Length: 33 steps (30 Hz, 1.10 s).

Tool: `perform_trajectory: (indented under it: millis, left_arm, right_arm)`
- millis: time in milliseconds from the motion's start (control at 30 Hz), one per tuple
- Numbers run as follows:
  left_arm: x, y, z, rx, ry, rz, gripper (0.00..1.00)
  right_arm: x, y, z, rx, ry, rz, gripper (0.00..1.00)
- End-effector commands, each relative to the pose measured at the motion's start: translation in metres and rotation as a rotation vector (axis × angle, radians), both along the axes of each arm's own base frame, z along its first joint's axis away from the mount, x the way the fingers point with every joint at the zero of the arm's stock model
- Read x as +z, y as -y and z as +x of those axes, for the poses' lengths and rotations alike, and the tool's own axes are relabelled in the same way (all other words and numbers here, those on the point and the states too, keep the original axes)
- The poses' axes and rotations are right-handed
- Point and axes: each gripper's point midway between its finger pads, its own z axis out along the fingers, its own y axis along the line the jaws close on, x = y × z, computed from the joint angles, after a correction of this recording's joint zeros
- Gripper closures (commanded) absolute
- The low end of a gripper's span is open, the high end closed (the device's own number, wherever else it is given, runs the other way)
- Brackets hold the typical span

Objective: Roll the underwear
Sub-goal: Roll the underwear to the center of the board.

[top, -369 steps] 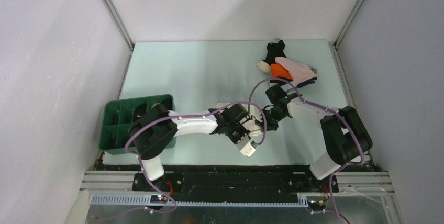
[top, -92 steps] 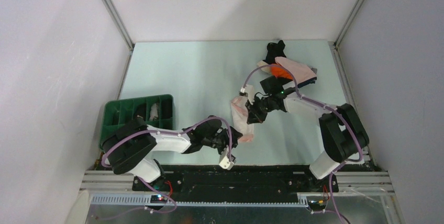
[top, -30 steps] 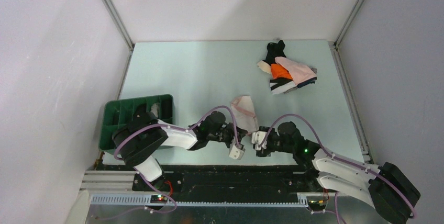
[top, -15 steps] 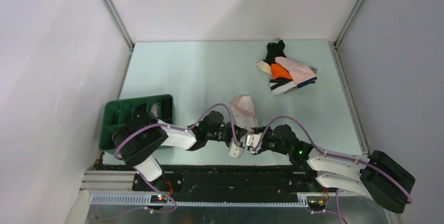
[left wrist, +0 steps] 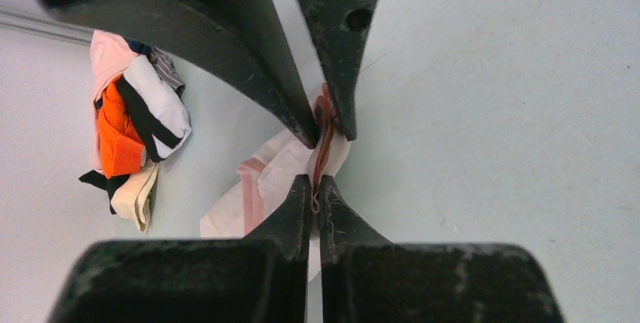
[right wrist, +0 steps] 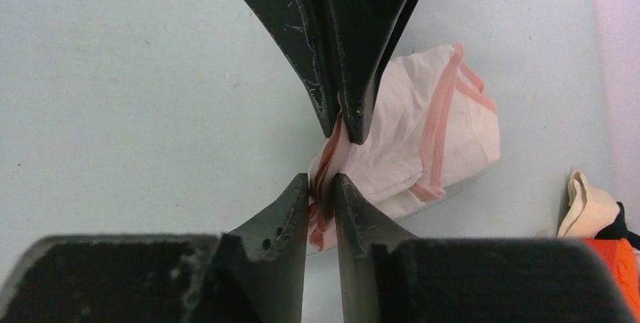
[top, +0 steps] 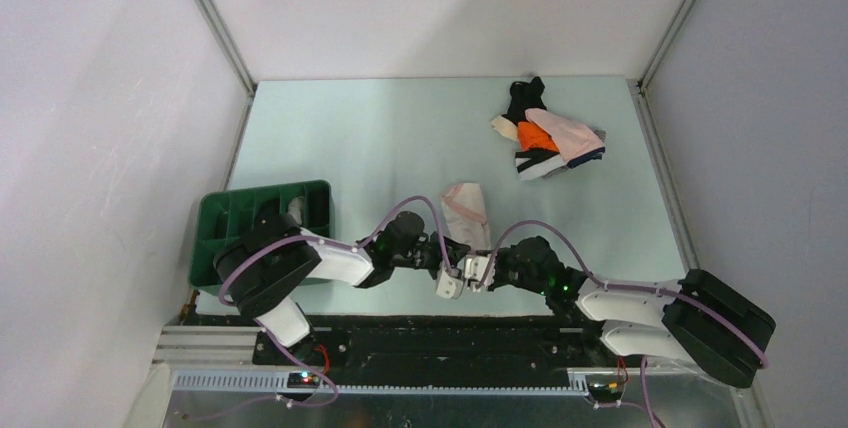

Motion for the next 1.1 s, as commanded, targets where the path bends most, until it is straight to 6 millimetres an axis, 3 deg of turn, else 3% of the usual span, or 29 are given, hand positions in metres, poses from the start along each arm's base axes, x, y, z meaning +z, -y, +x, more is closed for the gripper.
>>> perform_trajectory:
  millis: [0, 100, 167, 400, 533, 800, 1067]
  left_arm:
    - [0.021, 0.004, 0.007, 0.014, 0.018, -0.071, 1.0]
    - [0.021, 0.001, 0.009, 0.026, 0.016, -0.062, 1.0]
    - [0.021, -0.001, 0.01, 0.033, 0.008, -0.049, 1.0]
    - [0.03, -0.007, 0.005, 0.094, -0.147, -0.04, 1.0]
    - [0.03, -0.008, -0.005, 0.144, -0.325, -0.041, 1.0]
    - [0.019, -0.008, -0.011, 0.406, -0.845, -0.145, 1.0]
    - [0.007, -0.016, -0.007, 0.542, -1.038, -0.209, 1.0]
  right_arm:
    - [0.019, -0.012, 0.009, 0.004, 0.038, 0.028, 0.8]
    - [0.017, -0.012, 0.006, 0.023, -0.026, 0.0, 0.97]
    - [0.018, -0.012, 0.003, 0.057, -0.095, -0.019, 1.0]
    - [0.016, -0.004, -0.017, 0.227, -0.309, -0.132, 1.0]
    - [0.015, -0.002, -0.019, 0.285, -0.368, -0.173, 1.0]
    - [0.014, -0.005, -0.022, 0.326, -0.571, -0.249, 1.0]
    - [0.015, -0.004, -0.038, 0.377, -0.794, -0.331, 1.0]
